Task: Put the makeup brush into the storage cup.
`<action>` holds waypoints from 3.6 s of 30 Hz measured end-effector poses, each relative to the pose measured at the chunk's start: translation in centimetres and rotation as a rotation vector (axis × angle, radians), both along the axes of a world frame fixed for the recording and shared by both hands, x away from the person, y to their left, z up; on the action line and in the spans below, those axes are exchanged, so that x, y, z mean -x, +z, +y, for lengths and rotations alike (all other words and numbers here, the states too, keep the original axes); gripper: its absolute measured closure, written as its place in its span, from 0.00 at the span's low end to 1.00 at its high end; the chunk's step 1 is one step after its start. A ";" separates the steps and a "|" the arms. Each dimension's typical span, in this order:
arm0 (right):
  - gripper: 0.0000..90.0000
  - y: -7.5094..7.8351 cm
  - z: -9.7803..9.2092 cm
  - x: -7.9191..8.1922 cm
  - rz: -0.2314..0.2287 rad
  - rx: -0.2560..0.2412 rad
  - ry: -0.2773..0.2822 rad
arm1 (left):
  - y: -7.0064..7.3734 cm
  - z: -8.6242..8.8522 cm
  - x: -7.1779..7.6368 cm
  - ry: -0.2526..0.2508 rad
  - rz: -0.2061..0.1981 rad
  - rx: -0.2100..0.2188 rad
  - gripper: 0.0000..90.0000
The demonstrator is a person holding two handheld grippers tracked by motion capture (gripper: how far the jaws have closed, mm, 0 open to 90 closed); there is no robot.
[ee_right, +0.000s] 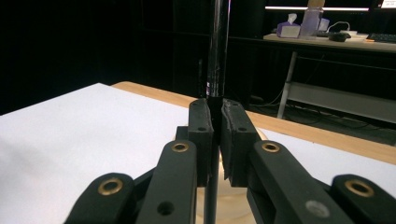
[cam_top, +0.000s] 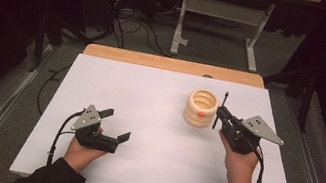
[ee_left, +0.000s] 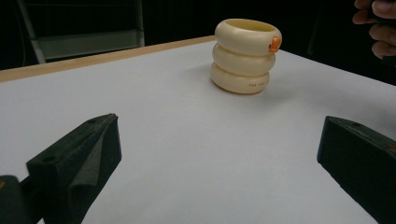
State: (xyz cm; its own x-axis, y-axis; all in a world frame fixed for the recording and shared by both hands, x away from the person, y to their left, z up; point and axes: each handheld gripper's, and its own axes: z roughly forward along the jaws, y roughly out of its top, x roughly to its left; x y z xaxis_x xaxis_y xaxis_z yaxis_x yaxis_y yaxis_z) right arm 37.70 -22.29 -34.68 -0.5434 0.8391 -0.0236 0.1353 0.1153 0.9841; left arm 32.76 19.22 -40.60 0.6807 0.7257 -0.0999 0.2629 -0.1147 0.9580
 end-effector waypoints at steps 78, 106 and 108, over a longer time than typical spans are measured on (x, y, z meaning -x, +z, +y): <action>0.95 -0.2 3.0 -6.6 0.078 0.007 -0.016 | 0.2 0.4 -0.2 0.007 -0.003 0.014 0.01; 0.95 -2.5 2.5 -6.3 0.126 0.033 -0.017 | 0.2 0.4 -0.2 0.005 -0.003 0.011 0.01; 0.95 -2.5 2.5 -6.3 0.127 0.036 -0.020 | 0.2 0.4 -0.1 0.005 -0.003 0.012 0.01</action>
State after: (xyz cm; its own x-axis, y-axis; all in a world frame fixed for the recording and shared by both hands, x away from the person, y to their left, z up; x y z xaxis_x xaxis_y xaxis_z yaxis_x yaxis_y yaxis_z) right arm 43.99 -19.80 -37.14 -0.5269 0.8498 0.0142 0.2615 0.1462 0.9541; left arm 32.91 19.59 -40.39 0.6775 0.7278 -0.1063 0.2603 -0.1020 0.9601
